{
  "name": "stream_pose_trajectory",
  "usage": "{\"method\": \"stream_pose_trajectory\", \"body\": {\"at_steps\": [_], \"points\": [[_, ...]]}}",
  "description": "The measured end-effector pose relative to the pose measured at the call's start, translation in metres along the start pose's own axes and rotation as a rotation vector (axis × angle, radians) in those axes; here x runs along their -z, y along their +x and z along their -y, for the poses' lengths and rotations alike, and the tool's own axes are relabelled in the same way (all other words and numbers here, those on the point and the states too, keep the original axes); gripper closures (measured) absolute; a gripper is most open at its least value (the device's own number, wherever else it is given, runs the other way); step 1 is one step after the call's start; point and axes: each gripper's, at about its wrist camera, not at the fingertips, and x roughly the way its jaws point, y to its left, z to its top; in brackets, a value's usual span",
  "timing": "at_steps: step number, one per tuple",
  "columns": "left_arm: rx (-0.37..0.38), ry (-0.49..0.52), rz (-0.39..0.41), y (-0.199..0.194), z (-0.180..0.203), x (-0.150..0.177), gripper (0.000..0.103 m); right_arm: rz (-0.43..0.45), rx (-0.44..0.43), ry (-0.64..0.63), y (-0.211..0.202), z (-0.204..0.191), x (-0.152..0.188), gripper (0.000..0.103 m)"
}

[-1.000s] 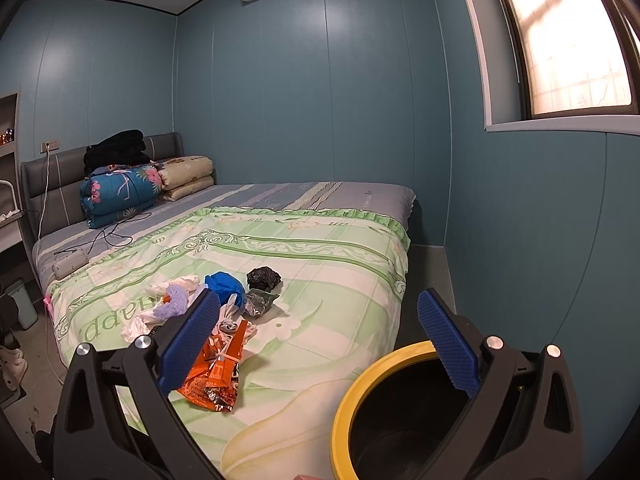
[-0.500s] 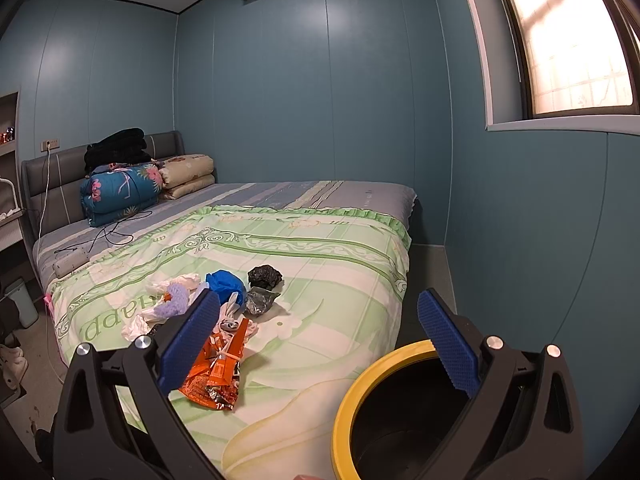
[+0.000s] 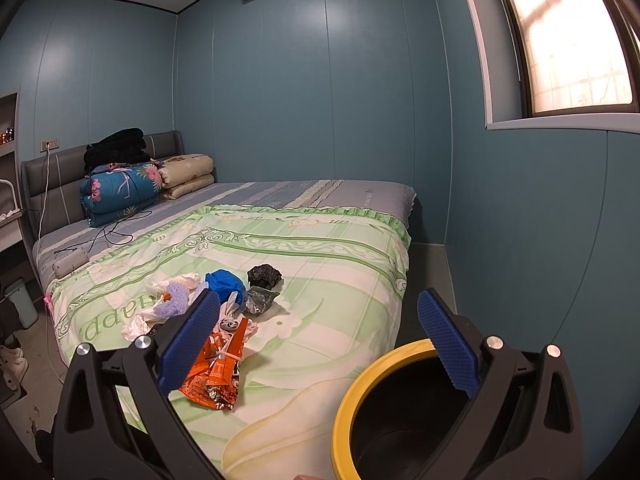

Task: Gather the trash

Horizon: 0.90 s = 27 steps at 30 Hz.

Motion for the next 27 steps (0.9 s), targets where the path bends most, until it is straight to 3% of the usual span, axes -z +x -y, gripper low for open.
{"method": "stream_pose_trajectory", "body": {"at_steps": [27], "points": [[-0.001, -0.006, -0.018, 0.0034, -0.0016, 0.0017, 0.007, -0.010, -0.010, 0.008, 0.0036, -0.0010, 0.0043, 0.008]]}}
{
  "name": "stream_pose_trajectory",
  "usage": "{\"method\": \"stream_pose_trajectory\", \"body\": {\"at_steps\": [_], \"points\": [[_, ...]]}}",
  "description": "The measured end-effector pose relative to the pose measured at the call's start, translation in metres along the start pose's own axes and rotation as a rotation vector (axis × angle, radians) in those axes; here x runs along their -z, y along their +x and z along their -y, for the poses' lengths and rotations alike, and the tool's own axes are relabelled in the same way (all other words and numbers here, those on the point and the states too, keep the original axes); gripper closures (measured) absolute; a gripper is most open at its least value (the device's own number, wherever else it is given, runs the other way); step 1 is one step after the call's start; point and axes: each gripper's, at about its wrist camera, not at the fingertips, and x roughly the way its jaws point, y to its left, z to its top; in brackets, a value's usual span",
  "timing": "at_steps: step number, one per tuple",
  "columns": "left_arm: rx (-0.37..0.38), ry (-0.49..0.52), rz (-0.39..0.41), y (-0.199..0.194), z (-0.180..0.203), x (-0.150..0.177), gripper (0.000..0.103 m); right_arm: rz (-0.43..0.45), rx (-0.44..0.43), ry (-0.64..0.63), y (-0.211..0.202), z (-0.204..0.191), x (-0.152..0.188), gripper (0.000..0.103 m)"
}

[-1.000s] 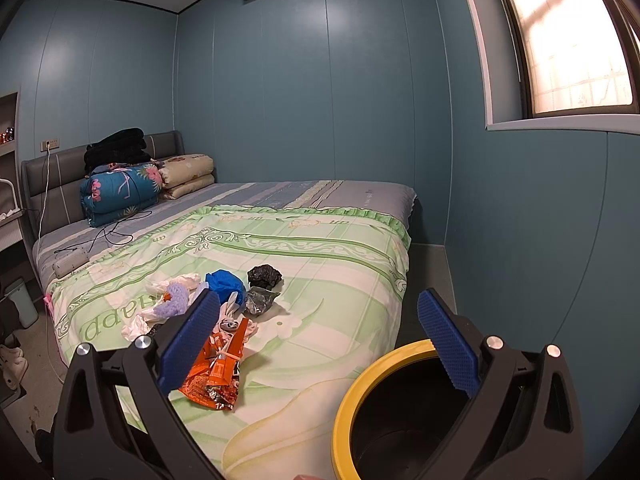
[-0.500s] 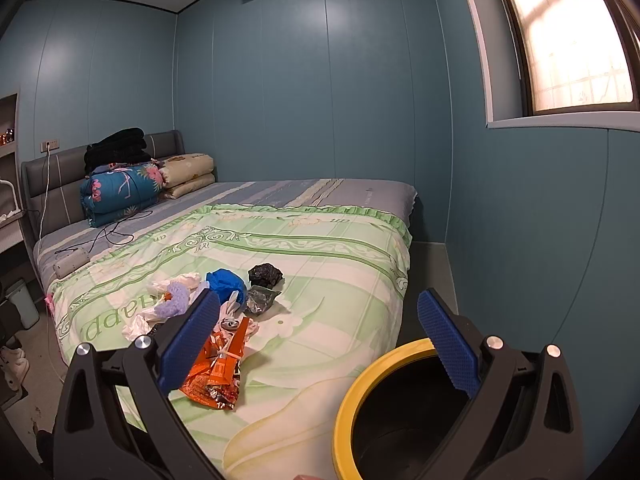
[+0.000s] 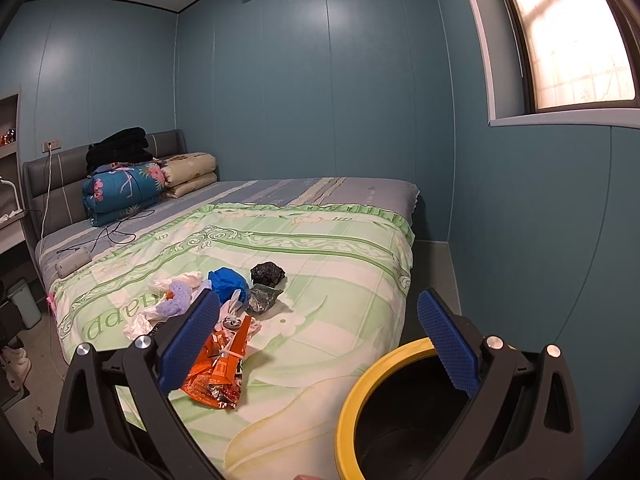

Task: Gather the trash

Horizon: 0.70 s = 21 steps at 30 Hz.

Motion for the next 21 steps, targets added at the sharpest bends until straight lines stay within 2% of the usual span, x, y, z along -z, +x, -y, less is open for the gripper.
{"method": "stream_pose_trajectory", "body": {"at_steps": [11, 14, 17, 19, 21], "points": [[-0.005, -0.072, -0.026, 0.024, -0.029, -0.007, 0.007, -0.064, -0.029, -0.015, 0.029, -0.004, 0.010, 0.008], [-0.037, -0.039, -0.068, 0.044, -0.038, -0.007, 0.007, -0.092, -0.059, -0.020, 0.039, -0.008, 0.014, 0.008], [-0.036, 0.023, -0.142, 0.070, -0.046, -0.007, 0.007, -0.123, -0.102, -0.042, 0.049, -0.018, 0.018, 0.008], [0.015, 0.065, -0.193, 0.088, -0.051, -0.005, 0.007, -0.156, -0.131, -0.055, 0.058, -0.026, 0.022, 0.008], [0.046, 0.068, -0.210, 0.102, -0.059, -0.005, 0.007, -0.211, -0.192, -0.055, 0.071, -0.033, 0.028, 0.008]]}}
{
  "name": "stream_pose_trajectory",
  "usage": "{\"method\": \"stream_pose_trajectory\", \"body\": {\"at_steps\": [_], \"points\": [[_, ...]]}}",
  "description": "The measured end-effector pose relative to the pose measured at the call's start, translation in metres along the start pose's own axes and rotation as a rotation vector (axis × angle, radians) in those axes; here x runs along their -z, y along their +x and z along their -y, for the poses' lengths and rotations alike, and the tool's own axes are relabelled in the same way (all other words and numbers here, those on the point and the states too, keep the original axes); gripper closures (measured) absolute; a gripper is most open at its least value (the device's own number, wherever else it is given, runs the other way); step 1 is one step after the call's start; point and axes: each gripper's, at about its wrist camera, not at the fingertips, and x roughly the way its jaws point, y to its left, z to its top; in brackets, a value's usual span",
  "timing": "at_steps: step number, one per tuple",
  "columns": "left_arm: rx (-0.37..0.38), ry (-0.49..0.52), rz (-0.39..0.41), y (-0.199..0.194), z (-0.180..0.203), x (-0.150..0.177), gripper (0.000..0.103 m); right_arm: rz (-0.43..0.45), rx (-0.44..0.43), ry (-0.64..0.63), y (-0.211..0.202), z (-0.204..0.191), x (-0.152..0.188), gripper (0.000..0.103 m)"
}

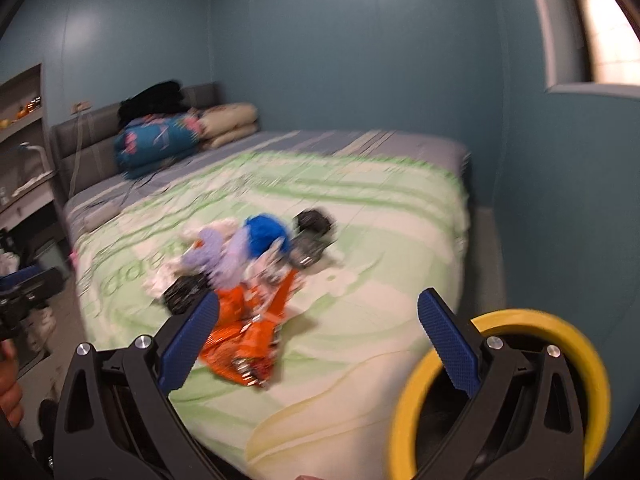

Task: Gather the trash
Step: 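Grasp the orange snack wrapper with the right tool while the left tool grasps the lavender foam net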

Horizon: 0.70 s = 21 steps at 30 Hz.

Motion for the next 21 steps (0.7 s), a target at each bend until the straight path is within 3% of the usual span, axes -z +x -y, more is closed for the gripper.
{"method": "stream_pose_trajectory", "body": {"at_steps": [4, 7, 13, 21], "points": [[-0.022, -0.003, -0.030, 0.032, -0.021, -0.012, 0.007, -0.094, -0.081, 0.004, 0.028, -0.010, 0.005, 0.008], [-0.017, -0.023, -0.076, 0.056, -0.033, -0.020, 0.007, -0.135, -0.086, -0.014, 0.043, -0.018, 0.007, 0.008], [0.075, -0.028, -0.184, 0.105, -0.032, -0.043, 0.007, -0.236, -0.178, 0.015, 0.075, -0.022, 0.013, 0.008], [0.213, -0.099, -0.346, 0.174, -0.012, -0.079, 0.007, -0.236, -0.241, 0.006, 0.091, -0.034, 0.017, 0.008]]}}
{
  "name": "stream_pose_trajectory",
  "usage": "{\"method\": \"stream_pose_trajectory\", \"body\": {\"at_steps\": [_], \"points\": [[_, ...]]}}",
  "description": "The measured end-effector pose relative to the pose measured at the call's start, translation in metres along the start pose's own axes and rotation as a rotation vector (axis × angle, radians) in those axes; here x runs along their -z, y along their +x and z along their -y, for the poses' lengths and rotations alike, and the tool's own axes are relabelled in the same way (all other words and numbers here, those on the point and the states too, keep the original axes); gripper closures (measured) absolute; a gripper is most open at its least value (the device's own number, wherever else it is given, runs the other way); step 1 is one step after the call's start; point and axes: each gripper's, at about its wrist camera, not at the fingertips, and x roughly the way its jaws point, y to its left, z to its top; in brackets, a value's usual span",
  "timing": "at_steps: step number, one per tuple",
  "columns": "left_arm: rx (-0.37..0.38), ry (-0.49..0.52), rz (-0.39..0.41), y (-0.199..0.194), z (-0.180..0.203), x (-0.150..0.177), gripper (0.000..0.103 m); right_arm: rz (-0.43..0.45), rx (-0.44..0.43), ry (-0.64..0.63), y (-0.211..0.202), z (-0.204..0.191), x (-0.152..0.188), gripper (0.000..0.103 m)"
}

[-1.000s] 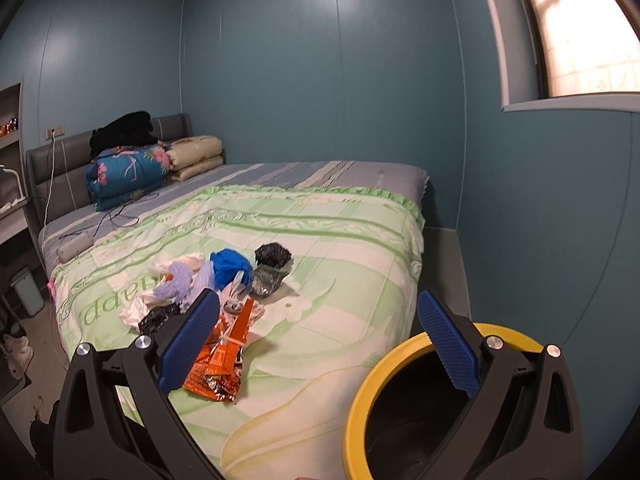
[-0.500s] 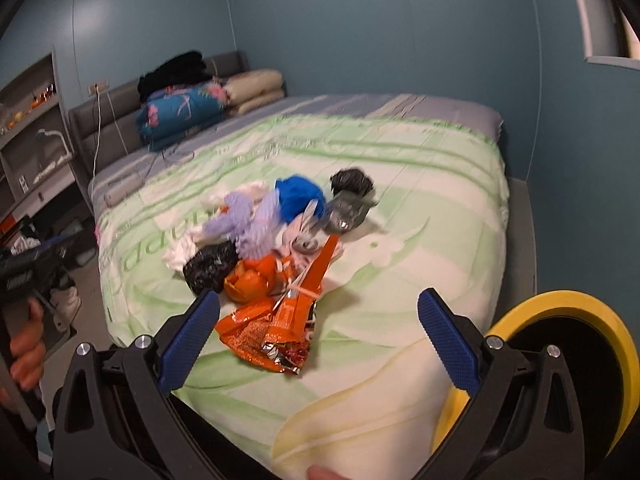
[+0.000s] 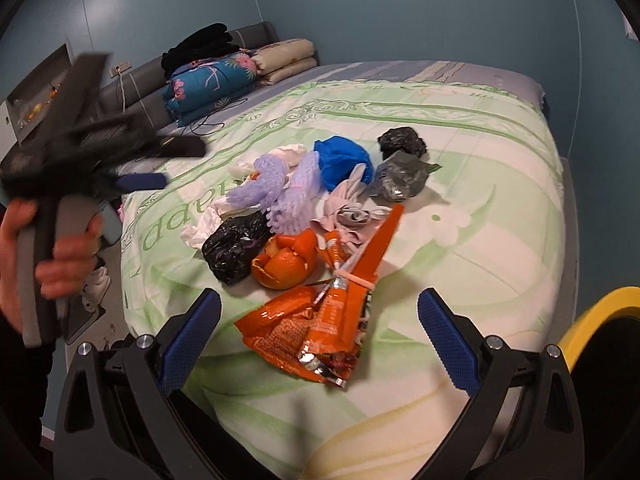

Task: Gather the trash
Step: 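Grasp the orange snack wrapper with the right tool while the left tool grasps the lavender foam net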

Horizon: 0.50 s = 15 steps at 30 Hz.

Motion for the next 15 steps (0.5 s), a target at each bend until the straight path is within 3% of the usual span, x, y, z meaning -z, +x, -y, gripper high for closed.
{"method": "stream_pose_trajectory", "body": {"at_steps": [7, 15], "points": [[0.060, -0.125, -0.095, 0.051, -0.010, -0.020, 0.008, -0.035, -0.035, 0.041, 0.018, 0.003, 0.000, 0.010], [0.085, -0.169, -0.126, 0.077, -0.013, -0.025, 0.024, -0.098, -0.042, 0.090, 0.038, 0.012, 0.000, 0.022]]}}
